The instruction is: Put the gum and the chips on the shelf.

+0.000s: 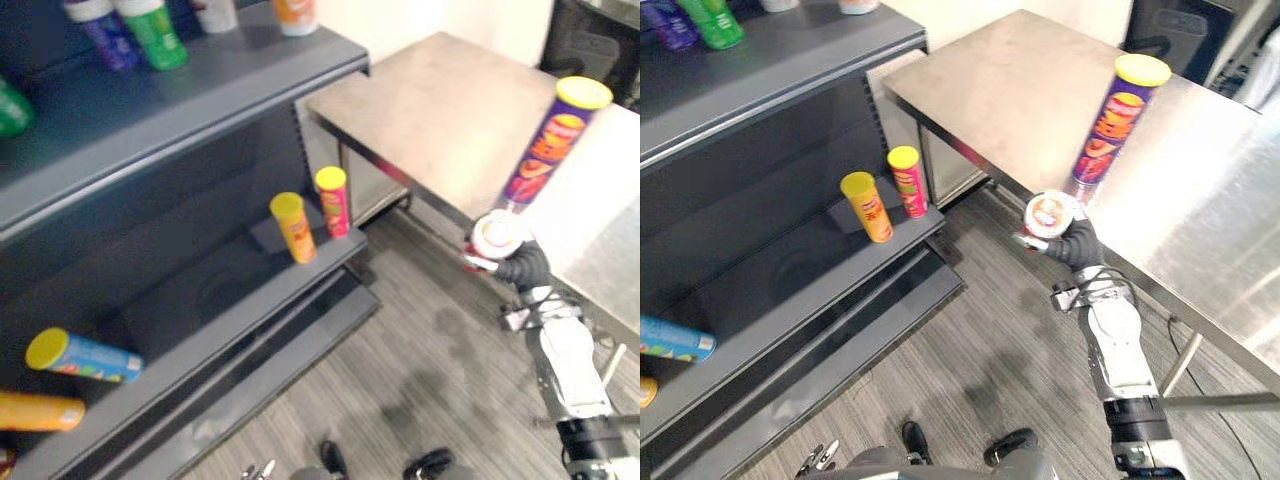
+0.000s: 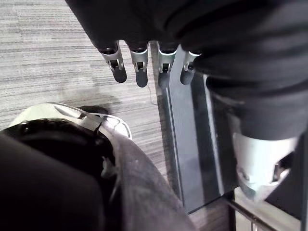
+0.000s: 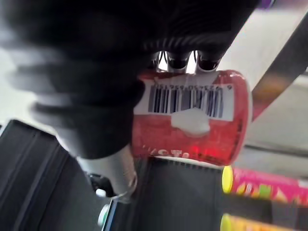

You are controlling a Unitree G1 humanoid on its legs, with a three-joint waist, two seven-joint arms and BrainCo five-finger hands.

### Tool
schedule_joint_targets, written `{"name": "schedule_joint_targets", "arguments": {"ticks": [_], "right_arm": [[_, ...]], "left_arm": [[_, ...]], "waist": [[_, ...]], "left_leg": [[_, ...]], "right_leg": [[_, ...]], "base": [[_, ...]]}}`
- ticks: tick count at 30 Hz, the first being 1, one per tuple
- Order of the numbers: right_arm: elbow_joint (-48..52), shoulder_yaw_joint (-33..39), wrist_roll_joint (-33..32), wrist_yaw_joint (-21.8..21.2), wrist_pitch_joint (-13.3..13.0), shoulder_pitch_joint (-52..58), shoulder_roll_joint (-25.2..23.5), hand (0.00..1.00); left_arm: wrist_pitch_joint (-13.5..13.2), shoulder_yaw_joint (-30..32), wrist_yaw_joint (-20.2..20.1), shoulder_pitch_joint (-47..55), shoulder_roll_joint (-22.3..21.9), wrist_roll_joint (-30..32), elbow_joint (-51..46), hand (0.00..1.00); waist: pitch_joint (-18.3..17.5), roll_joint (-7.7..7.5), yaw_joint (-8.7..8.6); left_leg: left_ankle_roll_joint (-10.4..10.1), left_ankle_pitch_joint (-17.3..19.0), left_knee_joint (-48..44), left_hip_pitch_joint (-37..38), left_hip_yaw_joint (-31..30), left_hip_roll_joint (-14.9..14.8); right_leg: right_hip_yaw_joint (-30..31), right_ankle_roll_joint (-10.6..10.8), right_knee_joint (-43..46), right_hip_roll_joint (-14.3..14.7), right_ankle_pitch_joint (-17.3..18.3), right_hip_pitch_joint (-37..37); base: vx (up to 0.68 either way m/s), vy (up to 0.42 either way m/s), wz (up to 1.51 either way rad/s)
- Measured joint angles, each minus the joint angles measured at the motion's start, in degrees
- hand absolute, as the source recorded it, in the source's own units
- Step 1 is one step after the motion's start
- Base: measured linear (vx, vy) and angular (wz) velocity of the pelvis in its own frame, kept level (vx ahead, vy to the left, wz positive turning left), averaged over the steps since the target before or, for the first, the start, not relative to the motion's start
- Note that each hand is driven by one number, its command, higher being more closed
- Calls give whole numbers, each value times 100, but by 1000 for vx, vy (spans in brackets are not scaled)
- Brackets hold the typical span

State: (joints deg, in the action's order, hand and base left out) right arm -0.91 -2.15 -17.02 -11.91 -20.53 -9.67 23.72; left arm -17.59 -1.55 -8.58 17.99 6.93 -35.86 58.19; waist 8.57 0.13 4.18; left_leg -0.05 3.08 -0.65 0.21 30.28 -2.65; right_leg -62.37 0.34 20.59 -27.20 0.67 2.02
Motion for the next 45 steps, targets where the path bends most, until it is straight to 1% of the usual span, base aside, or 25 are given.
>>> {"name": "schedule_joint_targets", "arguments": {"ticks": [2,3,4,5,6,7,8,9,11,12,13,14,15,17,19,20,22,25,27,31,36,38,40,42,45], "right_arm": [[7,-318,-80,-241,10,1,-29,100],[11,-370,-94,-307,26,30,-117,100],[17,-374,-108,-342,34,144,-257,100],[34,-380,-108,-343,35,243,-310,100],[60,-400,-103,-329,37,373,-412,100],[103,-500,-98,-291,50,449,-449,100],[162,-568,-94,-224,54,453,-452,100],[194,-579,-94,-187,53,452,-456,100],[294,-584,-104,-109,33,451,-460,100],[299,-584,-105,-110,33,455,-465,100],[301,-584,-108,-114,32,441,-468,100],[301,-580,-112,-118,23,407,-469,100],[298,-572,-127,-121,20,388,-460,100],[249,-568,-240,-116,20,191,-450,100],[249,-560,-409,-91,22,197,-440,100],[248,-559,-447,-68,32,209,-435,100],[248,-560,-456,-68,29,258,-425,100],[248,-603,-569,-96,18,399,-413,100],[238,-723,-569,-116,11,469,-431,100],[238,-756,-570,-155,11,625,-455,100],[192,-788,-557,-236,10,807,-453,100],[167,-740,-553,-184,-10,906,-444,100],[17,-701,-545,-84,-19,919,-445,100],[-20,-678,-492,55,-39,938,-449,100],[-21,-678,-271,167,-103,917,-451,100]], "left_arm": [[77,25,0,38,-4,-132,-5,0],[143,23,22,62,9,-150,-3,0],[209,16,92,70,19,-152,-9,0],[216,-13,113,67,48,-152,-16,0],[282,-52,156,21,98,-134,-54,0],[393,-61,194,-99,213,-112,-51,0],[472,-88,194,-200,329,-82,5,0],[534,-103,194,-232,342,-44,42,0],[633,-213,193,-248,345,75,71,0],[633,-227,194,-245,351,93,71,0],[631,-241,197,-243,352,113,66,0],[616,-223,203,-242,382,117,46,0],[605,-202,205,-249,404,119,46,0],[559,-77,212,-218,228,131,15,0],[529,-15,240,-215,184,297,23,0],[499,-14,290,-214,183,348,34,0],[478,-17,358,-215,183,354,65,0],[380,-25,394,-217,178,481,62,0],[378,-34,449,-230,181,509,69,0],[377,-58,520,-233,179,521,128,0],[375,-193,532,-328,175,503,270,0],[372,-270,527,-463,178,516,279,0],[339,-281,542,-519,169,566,266,0],[299,-323,540,-537,166,630,226,0],[266,-337,587,-527,146,848,228,0]], "waist": [[31,-52,110],[34,-53,96],[31,22,63],[39,4,42],[68,41,12],[104,-7,-50],[163,-77,-85],[174,-101,-84],[185,-136,-109],[183,-139,-112],[167,-178,-92],[143,-264,-87],[133,-297,-88],[137,-131,-61],[125,-83,-116],[126,-72,-210],[127,-67,-282],[117,-55,-305],[116,-58,-319],[113,-40,-372],[63,88,-401],[90,192,-458],[105,233,-548],[126,270,-534],[138,342,-357]], "left_leg": [[44,267,-350,-61,-302,26],[87,412,-519,-99,-521,15],[176,558,-725,-134,-926,22],[210,606,-827,-167,-1175,0],[272,681,-970,-302,-1560,-53],[318,726,-1076,-485,-2037,-58],[334,698,-1072,-522,-2366,51],[317,697,-1078,-516,-2511,132],[191,727,-1235,-489,-3015,361],[162,759,-1301,-494,-3150,399],[96,818,-1417,-526,-3306,432],[11,869,-1572,-589,-3272,424],[-38,899,-1623,-616,-3265,401],[-203,955,-1617,-693,-3261,104],[-358,884,-1441,-668,-3253,-61],[-442,829,-1297,-603,-3249,-149],[-523,772,-1113,-438,-3228,-231],[-532,738,-979,-288,-3187,-250],[-486,694,-952,-321,-3109,-222],[-472,678,-942,-363,-3111,-220],[-494,680,-964,-405,-3015,-280],[-467,613,-958,-420,-2527,-485],[-525,378,-911,-425,-2300,-516],[-526,340,-898,-414,-2307,-436],[-523,303,-806,-395,-2313,-356]], "right_leg": [[278,-25,287,-161,-62,-189],[813,-163,534,-215,-152,-148],[1928,-634,1095,-267,-447,107],[2593,-659,1378,-183,-479,345],[3476,-149,1421,202,98,562],[4358,60,1128,829,676,732],[4922,122,755,1208,761,854],[5142,153,582,1309,742,900],[5781,372,118,1539,602,988],[5822,444,-6,1567,554,977],[5776,639,-304,1600,393,947],[5653,630,-653,1618,92,888],[5610,663,-763,1638,66,857],[5499,623,-1044,1918,42,780],[5392,555,-1155,2051,-4,768],[5327,542,-1162,2115,-13,759],[5308,542,-1184,2192,-13,676],[5313,514,-1307,2220,-30,533],[5336,430,-1455,2209,-88,523],[5298,424,-1468,2205,-90,481],[5244,345,-1393,2216,-32,490],[5029,309,-1188,2119,123,481],[4838,354,-881,1942,378,488],[4743,388,-636,1794,564,506],[4762,420,-532,1712,566,583]], "base": [[61,44,74],[78,116,119],[84,130,123],[135,53,146],[88,-26,169],[111,-56,209],[66,-35,186],[104,-16,166],[102,-41,145],[128,-97,126],[165,-145,106],[183,-163,94],[226,-232,50],[167,-216,0],[113,-221,-4],[104,-214,2],[49,-113,-4],[6,-35,-2],[-72,11,-8],[-81,-5,5],[-28,-17,8],[-1,-28,46],[5,2,75],[19,35,50],[31,25,5]]}}
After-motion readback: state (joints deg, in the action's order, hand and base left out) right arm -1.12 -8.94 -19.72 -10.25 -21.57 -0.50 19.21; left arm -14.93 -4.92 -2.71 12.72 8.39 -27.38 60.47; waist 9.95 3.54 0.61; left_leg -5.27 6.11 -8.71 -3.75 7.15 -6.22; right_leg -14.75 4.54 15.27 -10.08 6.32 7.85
